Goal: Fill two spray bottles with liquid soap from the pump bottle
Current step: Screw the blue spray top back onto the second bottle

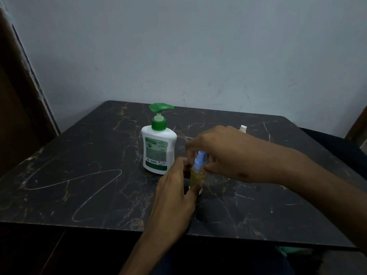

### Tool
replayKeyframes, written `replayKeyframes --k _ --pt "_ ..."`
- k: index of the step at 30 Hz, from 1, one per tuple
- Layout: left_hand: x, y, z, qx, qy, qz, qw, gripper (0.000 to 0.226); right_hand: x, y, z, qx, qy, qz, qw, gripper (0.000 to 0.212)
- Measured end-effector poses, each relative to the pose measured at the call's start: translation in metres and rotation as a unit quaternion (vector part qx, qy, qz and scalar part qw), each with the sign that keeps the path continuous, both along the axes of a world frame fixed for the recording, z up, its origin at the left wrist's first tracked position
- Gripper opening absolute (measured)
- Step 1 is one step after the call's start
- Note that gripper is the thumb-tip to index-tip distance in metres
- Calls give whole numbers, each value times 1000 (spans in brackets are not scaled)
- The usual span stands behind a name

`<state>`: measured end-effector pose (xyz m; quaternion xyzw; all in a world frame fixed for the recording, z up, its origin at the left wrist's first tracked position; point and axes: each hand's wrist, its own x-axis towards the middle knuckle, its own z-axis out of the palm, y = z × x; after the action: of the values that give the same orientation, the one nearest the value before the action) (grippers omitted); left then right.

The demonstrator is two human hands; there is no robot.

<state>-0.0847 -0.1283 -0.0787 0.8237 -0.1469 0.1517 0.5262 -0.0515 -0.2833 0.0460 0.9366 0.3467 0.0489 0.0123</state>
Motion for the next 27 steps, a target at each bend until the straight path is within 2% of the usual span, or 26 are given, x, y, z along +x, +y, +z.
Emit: replayKeyframes --k 7,11,15,19,23,27 --pt "-2 -1 2 6 4 -3 1000 18 8 -2 -13 42 -8 -33 999 2" --pt "-1 0 3 4 0 5 1000 23 3 -5 -20 101 6 -53 993 7" --pt "-1 1 3 10 -4 14 1000 26 -6 -10 -34 183 -21 -79 980 13" --pt "0 0 6 12 4 10 1000 25 -27 -33 -65 263 -25 -142 954 29" --pt "6 -3 11 55 -4 3 998 28 -37 -70 -97 323 -31 -253 912 22" --pt "24 -13 19 89 -9 -13 996 29 -21 -103 -105 322 -28 -335 885 25"
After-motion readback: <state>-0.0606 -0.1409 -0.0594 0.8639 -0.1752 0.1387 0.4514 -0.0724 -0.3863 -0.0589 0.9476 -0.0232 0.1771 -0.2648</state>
